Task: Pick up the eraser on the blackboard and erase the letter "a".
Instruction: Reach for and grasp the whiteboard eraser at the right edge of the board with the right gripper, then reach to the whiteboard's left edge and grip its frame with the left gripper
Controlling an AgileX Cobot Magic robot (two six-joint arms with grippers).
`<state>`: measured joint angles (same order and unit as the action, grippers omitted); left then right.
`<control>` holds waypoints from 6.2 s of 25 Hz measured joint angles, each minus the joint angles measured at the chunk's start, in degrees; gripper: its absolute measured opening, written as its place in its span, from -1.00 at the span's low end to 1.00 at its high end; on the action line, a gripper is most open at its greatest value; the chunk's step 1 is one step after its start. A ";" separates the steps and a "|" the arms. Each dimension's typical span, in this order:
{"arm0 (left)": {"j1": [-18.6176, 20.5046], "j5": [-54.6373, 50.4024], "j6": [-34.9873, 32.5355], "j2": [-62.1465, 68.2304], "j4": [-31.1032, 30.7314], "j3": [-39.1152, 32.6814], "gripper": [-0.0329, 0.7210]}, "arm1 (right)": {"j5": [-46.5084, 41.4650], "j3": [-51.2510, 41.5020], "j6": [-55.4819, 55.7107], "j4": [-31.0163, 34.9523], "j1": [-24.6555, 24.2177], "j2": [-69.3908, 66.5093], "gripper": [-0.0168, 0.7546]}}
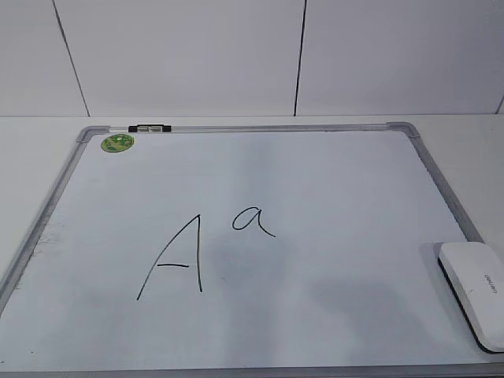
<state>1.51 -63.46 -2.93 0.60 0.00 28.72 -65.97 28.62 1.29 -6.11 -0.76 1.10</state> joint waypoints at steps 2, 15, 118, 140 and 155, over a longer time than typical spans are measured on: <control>0.00 0.00 0.00 0.00 0.00 0.00 -0.29 | 0.00 0.00 0.00 0.00 0.00 0.00 0.54; 0.00 0.00 0.00 0.00 0.00 0.00 -0.29 | 0.00 0.00 0.00 0.00 0.00 0.00 0.54; 0.00 0.00 0.00 0.00 0.00 0.00 -0.29 | 14.53 21.44 7.41 1.99 9.29 -90.43 0.80; 0.00 0.00 0.00 0.00 0.00 0.00 -0.29 | 16.78 21.44 7.41 2.33 9.29 -93.98 0.76; 0.00 0.00 0.00 0.00 0.00 0.00 -0.29 | 16.92 21.44 7.41 2.01 9.29 -93.98 0.44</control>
<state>1.51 -63.46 -2.93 0.60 0.00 28.72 -49.05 50.06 8.70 -4.10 8.54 -92.87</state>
